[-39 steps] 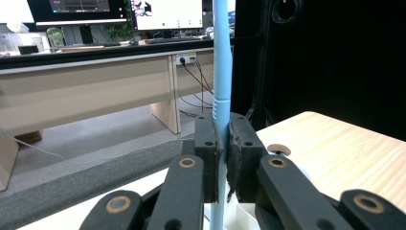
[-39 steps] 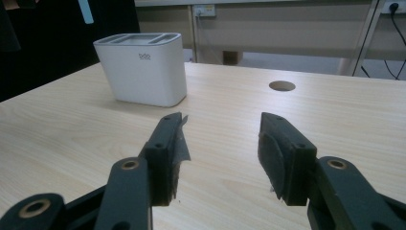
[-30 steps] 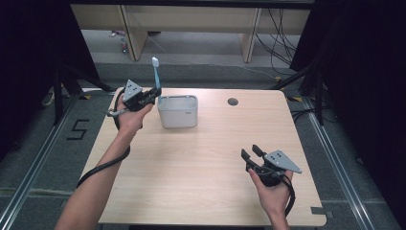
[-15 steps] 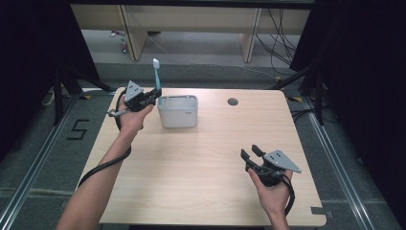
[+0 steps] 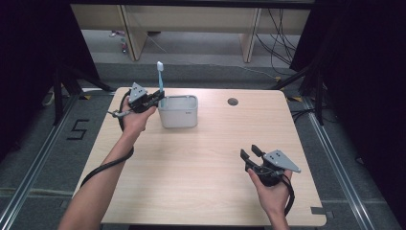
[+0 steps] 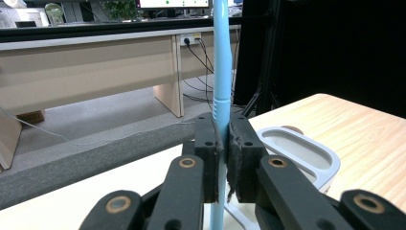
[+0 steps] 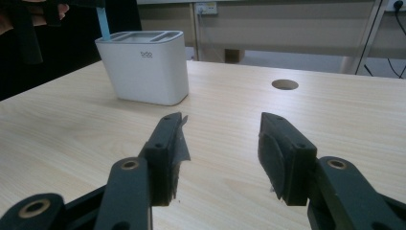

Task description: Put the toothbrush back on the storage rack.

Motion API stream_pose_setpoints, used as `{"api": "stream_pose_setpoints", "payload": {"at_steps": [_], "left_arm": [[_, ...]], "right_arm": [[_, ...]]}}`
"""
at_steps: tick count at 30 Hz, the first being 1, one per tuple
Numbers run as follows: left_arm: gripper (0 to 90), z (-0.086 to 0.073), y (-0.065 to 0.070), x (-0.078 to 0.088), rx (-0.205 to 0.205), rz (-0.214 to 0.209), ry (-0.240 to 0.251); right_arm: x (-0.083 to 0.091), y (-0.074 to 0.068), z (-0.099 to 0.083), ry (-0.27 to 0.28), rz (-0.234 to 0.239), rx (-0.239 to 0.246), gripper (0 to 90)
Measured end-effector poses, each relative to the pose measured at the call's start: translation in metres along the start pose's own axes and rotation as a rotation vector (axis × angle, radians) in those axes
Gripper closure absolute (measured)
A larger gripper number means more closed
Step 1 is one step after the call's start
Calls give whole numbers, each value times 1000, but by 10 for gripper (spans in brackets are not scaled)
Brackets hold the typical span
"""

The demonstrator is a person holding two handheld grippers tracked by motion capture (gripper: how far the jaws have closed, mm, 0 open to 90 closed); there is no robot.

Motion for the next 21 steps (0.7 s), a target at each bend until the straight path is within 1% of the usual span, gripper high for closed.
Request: {"api": "stream_pose_setpoints", "payload": {"at_steps": [7,8,10,11,12,13,15,16,17,18,20,21], "left_arm": [[834,-2,1,-2,-2,0,-6],[835,-2,1,-2,-3,1,-8],[834,-3,1,-2,-4,7,-10],[834,-3,1,-2,-3,8,-10],[834,-3,1,-2,-7,12,-22],[834,-4,1,-2,-6,11,-23],[834,-4,2,-3,0,9,-20],[834,-4,2,-3,0,11,-20],[834,-5,2,-3,-1,9,-23],[834,-5,2,-3,-4,11,-26],[834,-6,3,-4,-3,12,-34],[834,-6,3,-4,-3,12,-37]], "right_arm": [[0,0,1,3,0,3,516],[1,1,1,-5,-11,10,516],[1,1,1,-1,0,1,517],[1,2,2,14,-5,21,523],[2,0,2,10,1,-5,528],[3,-1,2,16,-5,-16,529],[4,1,4,6,-3,6,525],[4,3,4,9,-16,21,524],[4,3,5,15,-20,16,523],[4,2,4,4,-17,0,521],[4,3,4,5,-19,4,519],[5,2,3,-3,-22,-20,519]]}}
Point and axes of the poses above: each handheld gripper's, and its own axes: x roughly backward along the jaws, z roughly out of its top, y roughly to its right, the point moved 5 cm from there along -x, roughly forward along the jaws, and after that the axes turned 1 degree about -z, right-handed, at the moved point
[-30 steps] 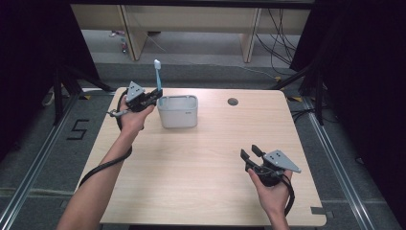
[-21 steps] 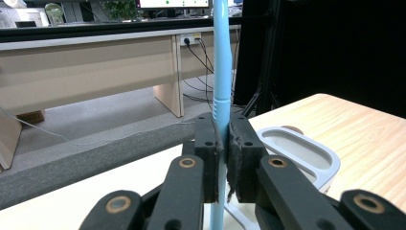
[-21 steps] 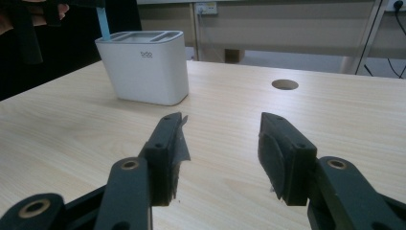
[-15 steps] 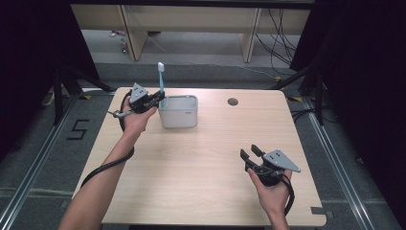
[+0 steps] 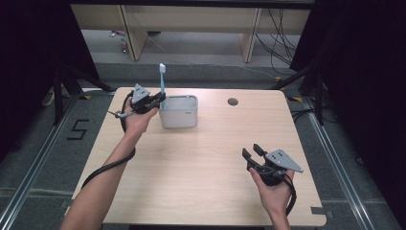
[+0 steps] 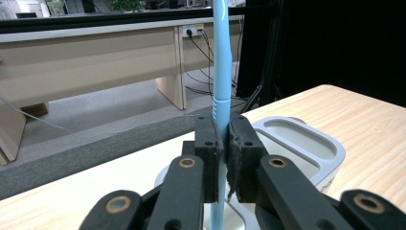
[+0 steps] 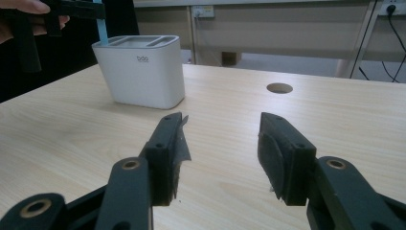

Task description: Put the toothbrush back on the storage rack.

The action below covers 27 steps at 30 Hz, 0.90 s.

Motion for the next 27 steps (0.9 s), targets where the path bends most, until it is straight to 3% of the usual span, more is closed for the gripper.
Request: {"api": "stream_pose_setpoints", "payload": {"at_steps": [1,16,17,18,19,21,23,27], "left_arm": [[834,0,0,0,-2,0,-6],[834,-4,0,0,-2,5,-59],[834,-4,0,0,-1,5,-60],[834,-4,0,0,-4,4,-63],[834,-4,0,0,-4,2,-65],[833,-4,1,0,1,-1,-70],[833,-5,2,0,9,-3,-81],[833,-6,0,0,2,5,-93]], "right_arm": [[-1,2,0,15,11,25,518],[0,3,1,12,3,34,519],[0,2,1,9,7,19,519],[0,4,1,9,-6,41,519],[0,1,0,3,-1,5,519],[0,0,0,6,6,-1,520],[0,2,1,5,-5,33,520],[-1,2,1,11,-1,35,520]]}}
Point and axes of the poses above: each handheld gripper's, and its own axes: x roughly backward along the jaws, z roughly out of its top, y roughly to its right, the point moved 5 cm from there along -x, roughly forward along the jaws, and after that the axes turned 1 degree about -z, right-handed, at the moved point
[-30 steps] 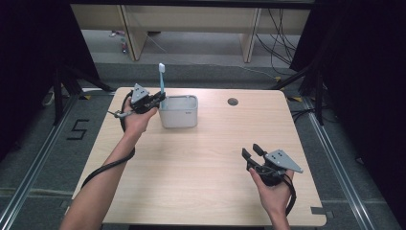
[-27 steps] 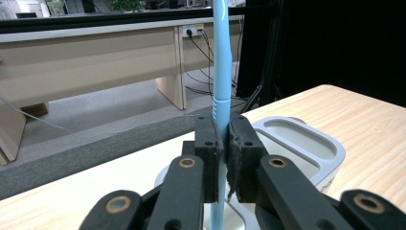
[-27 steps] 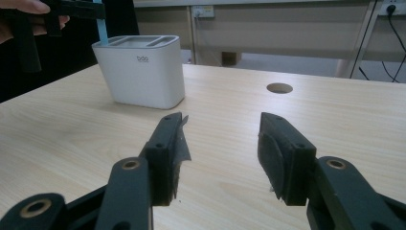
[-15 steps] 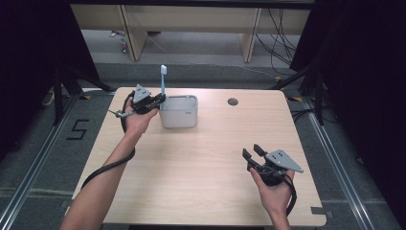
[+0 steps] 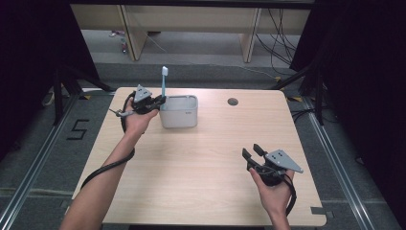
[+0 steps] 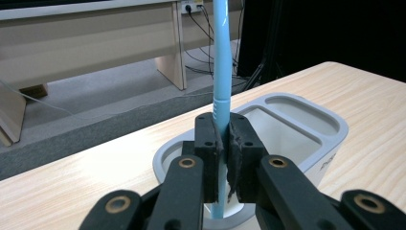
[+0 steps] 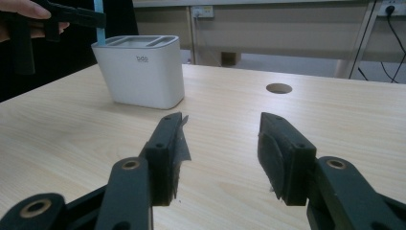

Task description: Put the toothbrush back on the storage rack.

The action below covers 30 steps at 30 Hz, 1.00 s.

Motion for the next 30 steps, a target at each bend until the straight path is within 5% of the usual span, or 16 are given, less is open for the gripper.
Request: {"api": "stream_pose_setpoints", "payload": {"at_steps": [16,17,21,30], "left_arm": [[832,-5,0,-2,25,5,-56],[832,-5,0,-2,25,6,-58],[831,-7,-1,-2,35,4,-79],[831,-12,-2,-2,58,1,-130]], "right_arm": [[1,-2,0,-8,4,-36,520],[1,1,0,-4,3,-3,520],[1,-2,-1,-6,5,-33,520],[-1,0,-1,0,4,-2,519]]}}
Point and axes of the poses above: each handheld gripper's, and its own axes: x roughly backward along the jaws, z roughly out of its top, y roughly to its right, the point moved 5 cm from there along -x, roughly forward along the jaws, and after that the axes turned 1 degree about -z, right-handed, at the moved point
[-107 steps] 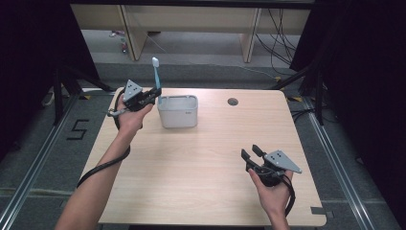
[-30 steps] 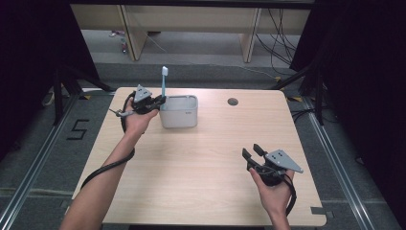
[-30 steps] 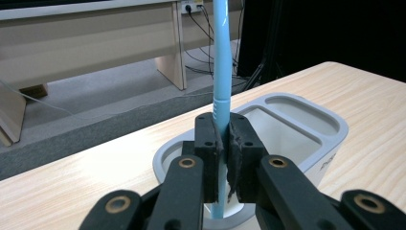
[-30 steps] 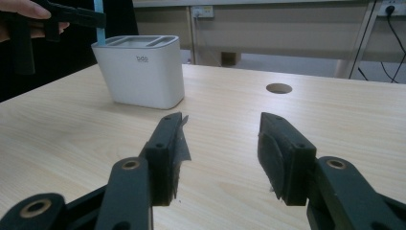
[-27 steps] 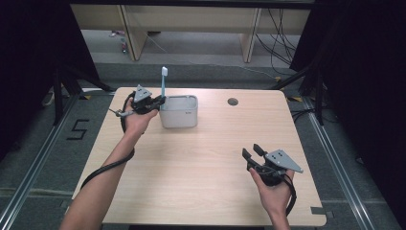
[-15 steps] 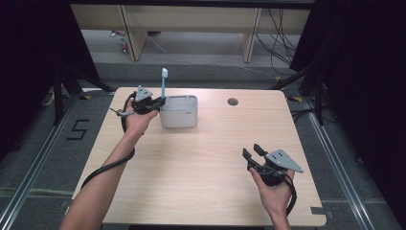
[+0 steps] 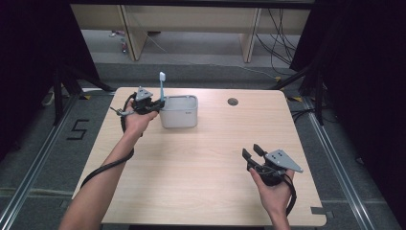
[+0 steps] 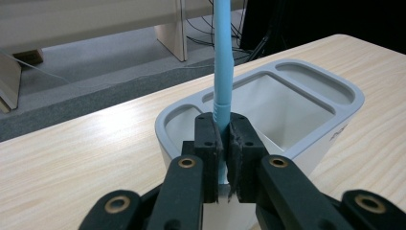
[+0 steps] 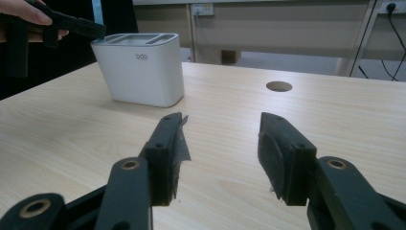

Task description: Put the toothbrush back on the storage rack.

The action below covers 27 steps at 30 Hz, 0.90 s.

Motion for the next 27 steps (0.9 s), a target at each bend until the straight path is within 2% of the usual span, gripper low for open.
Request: {"api": "stream_pose_setpoints", "payload": {"at_steps": [1,2,8,9,13,14,16,17,18,21,24,25,27], "left_arm": [[831,0,0,0,1,-1,-3],[831,0,0,0,2,-3,-5],[826,-2,0,0,13,-6,-23],[823,-2,0,0,14,-7,-24],[784,-2,1,2,20,-15,-26],[765,-2,1,3,22,-14,-28],[701,-3,1,6,32,-19,-22],[665,-3,2,9,44,-18,-15],[623,-4,3,11,46,-14,-13],[520,-11,5,20,72,-17,-25],[448,-15,6,27,70,-18,-23],[432,-18,8,31,89,-17,-30],[407,-20,10,37,75,-25,-29]], "right_arm": [[0,0,0,-3,2,-5,518],[2,-2,-1,-24,-9,-35,518],[2,-1,0,-16,-5,-28,517],[2,0,0,-14,-7,0,518],[1,0,0,-9,1,-6,517],[2,-2,0,-10,4,-33,516],[3,-2,0,-19,3,-40,514],[2,0,1,-8,14,-23,514],[3,1,1,-5,-1,-16,513],[3,4,2,3,-6,6,512],[3,4,2,-2,-5,7,511],[3,4,2,-3,-5,8,510],[3,3,1,-10,2,-10,509]]}}
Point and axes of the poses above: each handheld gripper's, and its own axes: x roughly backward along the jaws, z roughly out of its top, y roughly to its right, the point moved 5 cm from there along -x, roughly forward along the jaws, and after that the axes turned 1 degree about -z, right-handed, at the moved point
